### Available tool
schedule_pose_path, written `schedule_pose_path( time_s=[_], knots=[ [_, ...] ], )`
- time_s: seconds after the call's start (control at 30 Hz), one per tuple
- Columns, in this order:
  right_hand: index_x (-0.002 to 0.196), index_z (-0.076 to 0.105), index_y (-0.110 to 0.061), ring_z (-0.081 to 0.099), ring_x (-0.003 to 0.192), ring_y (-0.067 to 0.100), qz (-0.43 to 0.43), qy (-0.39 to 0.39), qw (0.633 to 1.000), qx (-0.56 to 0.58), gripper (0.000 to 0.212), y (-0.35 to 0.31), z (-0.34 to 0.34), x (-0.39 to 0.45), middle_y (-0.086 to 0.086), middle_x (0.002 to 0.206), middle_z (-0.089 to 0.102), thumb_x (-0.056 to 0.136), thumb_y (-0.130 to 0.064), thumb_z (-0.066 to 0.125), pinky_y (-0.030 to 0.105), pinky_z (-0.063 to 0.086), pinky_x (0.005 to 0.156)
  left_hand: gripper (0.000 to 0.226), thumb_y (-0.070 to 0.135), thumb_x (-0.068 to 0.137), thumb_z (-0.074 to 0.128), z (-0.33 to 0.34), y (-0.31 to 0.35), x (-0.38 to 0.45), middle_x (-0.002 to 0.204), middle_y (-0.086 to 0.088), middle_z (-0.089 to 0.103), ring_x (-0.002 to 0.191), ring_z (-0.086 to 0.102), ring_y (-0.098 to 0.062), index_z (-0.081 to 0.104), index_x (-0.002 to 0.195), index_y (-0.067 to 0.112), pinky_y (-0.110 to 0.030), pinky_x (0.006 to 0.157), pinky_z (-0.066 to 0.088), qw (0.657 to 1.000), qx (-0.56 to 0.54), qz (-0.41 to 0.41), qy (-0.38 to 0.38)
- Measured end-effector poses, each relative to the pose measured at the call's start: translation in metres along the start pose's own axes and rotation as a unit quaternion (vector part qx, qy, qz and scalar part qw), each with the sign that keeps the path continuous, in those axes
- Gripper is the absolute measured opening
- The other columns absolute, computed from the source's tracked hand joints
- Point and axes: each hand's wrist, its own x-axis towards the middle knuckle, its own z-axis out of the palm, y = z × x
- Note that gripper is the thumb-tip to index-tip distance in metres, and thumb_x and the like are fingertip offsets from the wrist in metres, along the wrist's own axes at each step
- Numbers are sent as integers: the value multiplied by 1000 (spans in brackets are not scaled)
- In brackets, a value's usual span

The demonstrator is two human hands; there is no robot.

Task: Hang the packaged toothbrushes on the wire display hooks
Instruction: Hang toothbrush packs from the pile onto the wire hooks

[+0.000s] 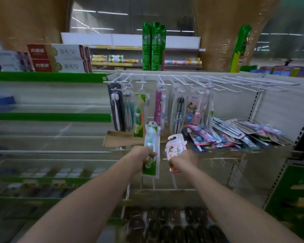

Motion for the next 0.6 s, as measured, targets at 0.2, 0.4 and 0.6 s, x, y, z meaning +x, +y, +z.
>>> schedule_pose_path(
  time_s=[0.2,0.4,0.6],
  knots=[
    [93,63,-5,62,65,20,-41,28,999,8,30,-33,24,-28,10,87,67,65,-6,75,12,29,27,39,8,87,76,-47,12,0,110,-11,67,98,66,-32,59,122,14,-50,84,56,991,-34,129,13],
    [93,62,-12,69,84,33,-91,73,993,-1,58,-50,48,-12,14,92,68,45,-45,64,42,62,67,35,9,92,71,-68,31,5,111,-6,67,95,65,-24,60,126,14,-34,70,51,977,-18,210,28],
    [97,61,-13,71,80,32,-138,97,986,-17,77,-64,53,24,11,94,68,36,-61,55,45,62,69,29,11,92,71,-62,50,17,108,-6,69,98,66,-25,62,120,15,-44,89,55,971,-32,233,40]
  ],
)
